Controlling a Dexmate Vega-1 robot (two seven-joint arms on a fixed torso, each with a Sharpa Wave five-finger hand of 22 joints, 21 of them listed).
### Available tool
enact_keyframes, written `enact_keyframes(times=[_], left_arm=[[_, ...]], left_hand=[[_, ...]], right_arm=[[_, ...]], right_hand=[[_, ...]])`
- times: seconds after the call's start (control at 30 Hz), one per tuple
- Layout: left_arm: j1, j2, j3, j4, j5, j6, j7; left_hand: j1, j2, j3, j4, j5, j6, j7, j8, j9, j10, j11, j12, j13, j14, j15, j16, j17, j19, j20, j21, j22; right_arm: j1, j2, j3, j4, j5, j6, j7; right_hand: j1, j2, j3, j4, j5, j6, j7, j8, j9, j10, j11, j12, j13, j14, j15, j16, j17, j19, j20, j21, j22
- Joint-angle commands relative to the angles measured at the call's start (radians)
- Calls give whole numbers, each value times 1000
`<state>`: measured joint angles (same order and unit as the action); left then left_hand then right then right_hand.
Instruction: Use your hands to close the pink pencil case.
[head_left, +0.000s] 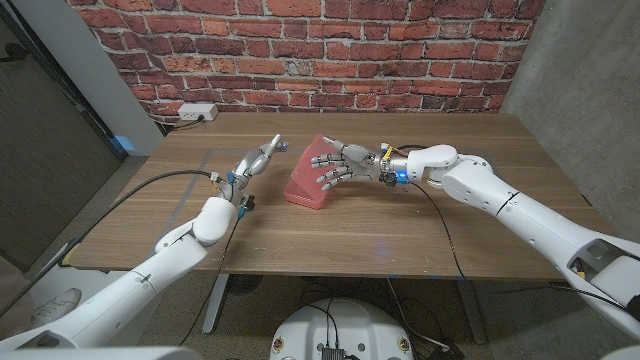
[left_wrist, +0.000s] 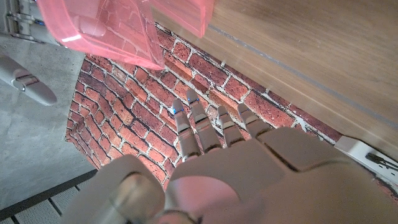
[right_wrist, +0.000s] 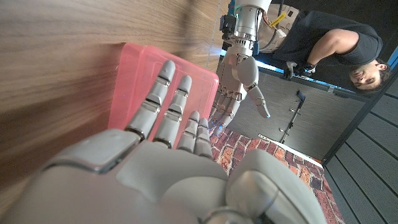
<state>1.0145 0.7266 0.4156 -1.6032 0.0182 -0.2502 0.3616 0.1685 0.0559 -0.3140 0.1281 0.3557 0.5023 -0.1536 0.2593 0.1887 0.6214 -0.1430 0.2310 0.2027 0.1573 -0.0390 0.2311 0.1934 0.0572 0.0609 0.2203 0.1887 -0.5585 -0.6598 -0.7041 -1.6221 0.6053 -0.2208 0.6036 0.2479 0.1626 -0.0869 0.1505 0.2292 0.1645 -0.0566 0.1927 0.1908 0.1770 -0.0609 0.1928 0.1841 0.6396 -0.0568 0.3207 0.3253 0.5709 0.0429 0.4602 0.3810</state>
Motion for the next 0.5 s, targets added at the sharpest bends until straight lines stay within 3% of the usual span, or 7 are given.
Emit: enact_keyframes(times=[0.03, 0.13, 0.2, 0.3, 0.5], left_arm=[[44, 8, -46, -37, 29, -23, 72], [54, 9, -51, -44, 34, -26, 76], [60, 9, -55, -48, 35, -27, 76], [68, 10, -61, -54, 37, -27, 79], [84, 10, -71, -67, 38, -21, 83]], left_hand=[[0, 9, -7, -2, 9, 10, 3, 4, 3, 10, 4, 8, 6, 12, -98, 3, 2, 7, 5, 9, 5], [0, 9, -7, -2, 9, 13, 1, 4, 3, 9, 4, 8, 7, 11, -98, 2, 2, 8, 5, 9, 6], [1, 9, -7, -2, 10, 13, 2, 4, 3, 8, 3, 7, 7, 11, -98, 2, 3, 8, 5, 9, 6], [1, 9, -8, -2, 10, 16, 0, 5, 3, 8, 3, 7, 8, 11, -96, 1, 3, 7, 7, 9, 6], [2, 8, -8, -2, 10, 15, 0, 3, 3, 12, 4, 8, 9, 11, -96, 1, 3, 6, 9, 8, 6]], right_arm=[[32, 27, -19, 21, -52, 32, -8], [49, 37, -27, 38, -69, 41, -4], [69, 46, -37, 58, -83, 47, 13], [92, 61, -49, 82, -104, 58, 24], [123, 96, -71, 140, -126, 64, 44]], right_hand=[[6, 9, 38, -13, 3, 12, 14, 6, -1, 0, 8, 7, 5, 125, -59, 87, 69, 55, -52, 81, 72], [54, -14, 71, -58, -2, 17, 20, 4, 1, 4, 13, 5, 7, 266, -106, 215, 156, 104, -90, 175, 169], [82, -25, 84, -87, -8, 21, 24, 4, 3, 0, 16, 4, 8, 323, -142, 307, 234, 138, -105, 244, 245], [101, -24, 94, -106, -11, 33, 28, 6, 4, 10, 19, 7, 8, 381, -157, 386, 301, 172, -128, 309, 315], [100, -26, 95, -107, -14, 30, 32, 3, 4, 5, 23, 5, 8, 399, -161, 406, 323, 189, -142, 342, 351]])
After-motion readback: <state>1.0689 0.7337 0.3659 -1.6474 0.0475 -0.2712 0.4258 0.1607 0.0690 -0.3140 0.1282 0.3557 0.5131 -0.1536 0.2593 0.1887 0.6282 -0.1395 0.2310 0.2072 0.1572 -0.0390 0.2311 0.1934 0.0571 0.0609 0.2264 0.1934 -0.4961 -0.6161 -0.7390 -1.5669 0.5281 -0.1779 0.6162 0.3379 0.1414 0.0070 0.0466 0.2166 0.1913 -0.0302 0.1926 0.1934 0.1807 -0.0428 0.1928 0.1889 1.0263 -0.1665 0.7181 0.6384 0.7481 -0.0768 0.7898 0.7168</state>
